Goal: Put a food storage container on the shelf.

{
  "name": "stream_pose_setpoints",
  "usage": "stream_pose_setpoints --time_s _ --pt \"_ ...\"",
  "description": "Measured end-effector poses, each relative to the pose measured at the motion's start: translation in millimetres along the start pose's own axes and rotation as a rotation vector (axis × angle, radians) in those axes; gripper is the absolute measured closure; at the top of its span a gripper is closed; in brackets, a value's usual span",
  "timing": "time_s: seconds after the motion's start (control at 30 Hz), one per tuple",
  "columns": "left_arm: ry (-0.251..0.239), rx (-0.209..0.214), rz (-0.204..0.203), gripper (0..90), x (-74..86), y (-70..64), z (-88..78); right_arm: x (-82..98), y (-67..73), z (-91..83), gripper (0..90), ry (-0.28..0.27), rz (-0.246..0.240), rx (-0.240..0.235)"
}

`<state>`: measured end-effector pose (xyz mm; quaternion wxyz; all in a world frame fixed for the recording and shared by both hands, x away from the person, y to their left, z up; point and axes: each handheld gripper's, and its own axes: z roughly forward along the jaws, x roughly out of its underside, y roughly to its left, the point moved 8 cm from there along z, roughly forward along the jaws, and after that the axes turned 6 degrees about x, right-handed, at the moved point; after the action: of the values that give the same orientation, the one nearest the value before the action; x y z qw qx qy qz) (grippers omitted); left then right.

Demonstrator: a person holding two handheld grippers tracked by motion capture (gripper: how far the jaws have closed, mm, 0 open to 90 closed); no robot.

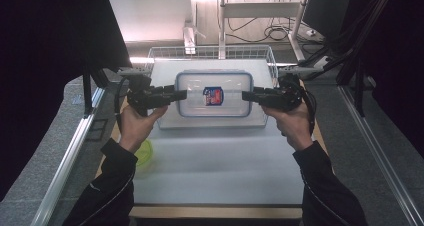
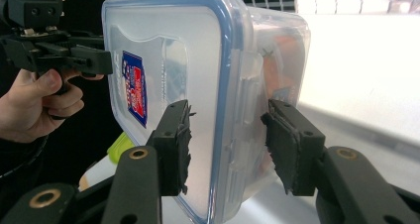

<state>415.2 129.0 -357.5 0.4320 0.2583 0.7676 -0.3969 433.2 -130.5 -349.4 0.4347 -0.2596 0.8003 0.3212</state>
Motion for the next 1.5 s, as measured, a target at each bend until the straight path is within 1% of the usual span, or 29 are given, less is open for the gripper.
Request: stream_pose_setpoints --time_s 0.03,0.07,0.3,0.43,0.5,0.53,0.57,0.6,0.73,0.77,0.8,0.83,0.9,0.93,1.0,1.03,1.07,1.1,1.23,1.3,1.4,1.5 --pt "0.0 0.0 0.0 48.6 0.0 0.0 0.0 0.0 0.0 0.0 53.1 0.0 0.0 0.0" --pt "-0.007 -0.001 -0.001 48.6 -7.7 2.5 0.5 -8.0 -2.3 1.1 53.1 -0.008 -0.003 0.002" --pt "-0.012 0.0 -0.007 48.5 -29.9 14.1 2.8 -27.9 -9.9 7.9 53.1 -0.015 0.006 0.002" --pt "-0.015 0.013 -0.023 48.6 -39.0 22.2 5.3 -39.3 -13.9 12.2 53.1 -0.026 0.016 0.005" --pt "-0.017 0.02 -0.032 48.6 -42.5 27.1 7.4 -44.3 -16.6 14.4 53.1 -0.023 0.021 0.009" --pt "-0.017 0.02 -0.032 48.6 -42.5 27.1 7.4 -44.3 -16.6 14.4 53.1 -0.023 0.021 0.009" --pt "-0.018 0.024 -0.042 48.6 -45.2 31.9 9.4 -49.5 -19.8 17.2 53.1 -0.025 0.028 0.013" --pt "-0.02 0.026 -0.047 48.6 -46.5 34.2 10.5 -51.0 -20.8 18.1 53.2 -0.022 0.032 0.014" --pt "-0.027 0.029 -0.053 48.5 -49.3 40.9 13.2 -56.6 -25.0 22.6 53.1 -0.018 0.038 0.019" --pt "-0.03 0.03 -0.064 48.5 -49.9 45.6 15.1 -59.6 -27.7 26.0 53.2 -0.017 0.04 0.021" --pt "-0.03 0.03 -0.064 48.4 -49.9 45.6 15.1 -60.9 -29.1 27.7 53.1 -0.014 0.044 0.022" --pt "-0.034 0.03 -0.074 48.4 -50.4 50.7 17.3 -62.2 -30.9 29.7 53.1 -0.014 0.046 0.023" --pt "-0.036 0.03 -0.077 48.4 -50.7 53.0 18.4 -63.6 -32.5 31.9 53.0 -0.016 0.05 0.025" --pt "-0.034 0.028 -0.083 48.4 -50.9 57.1 20.3 -65.7 -36.2 36.3 52.9 -0.017 0.057 0.027" --pt "-0.034 0.026 -0.083 48.3 -51.0 59.2 21.2 -66.0 -37.2 37.8 52.9 -0.015 0.06 0.027" --pt "-0.03 0.019 -0.091 48.2 -50.8 62.5 23.1 -65.6 -41.0 42.2 52.7 -0.007 0.066 0.03" --pt "-0.03 0.019 -0.091 48.1 -50.8 62.5 23.1 -65.2 -42.5 43.7 52.6 -0.006 0.066 0.03" --pt "-0.036 0.014 -0.093 48.1 -51.4 65.7 24.7 -64.7 -43.7 45.4 52.6 -0.001 0.074 0.029" --pt "-0.036 -0.004 -0.099 47.8 -54.0 68.2 27.4 -66.1 -49.6 50.8 52.0 -0.002 0.094 0.029" --pt "-0.034 -0.01 -0.096 47.8 -54.8 68.6 28.1 -66.0 -52.0 52.0 51.9 0.004 0.094 0.027" --pt "-0.036 -0.013 -0.094 47.4 -55.5 68.6 28.9 -65.6 -54.5 53.3 51.6 -0.003 0.096 0.02" --pt "-0.055 -0.024 -0.072 47.0 -54.8 67.6 29.6 -64.7 -55.6 53.5 51.0 -0.015 0.095 0.02"
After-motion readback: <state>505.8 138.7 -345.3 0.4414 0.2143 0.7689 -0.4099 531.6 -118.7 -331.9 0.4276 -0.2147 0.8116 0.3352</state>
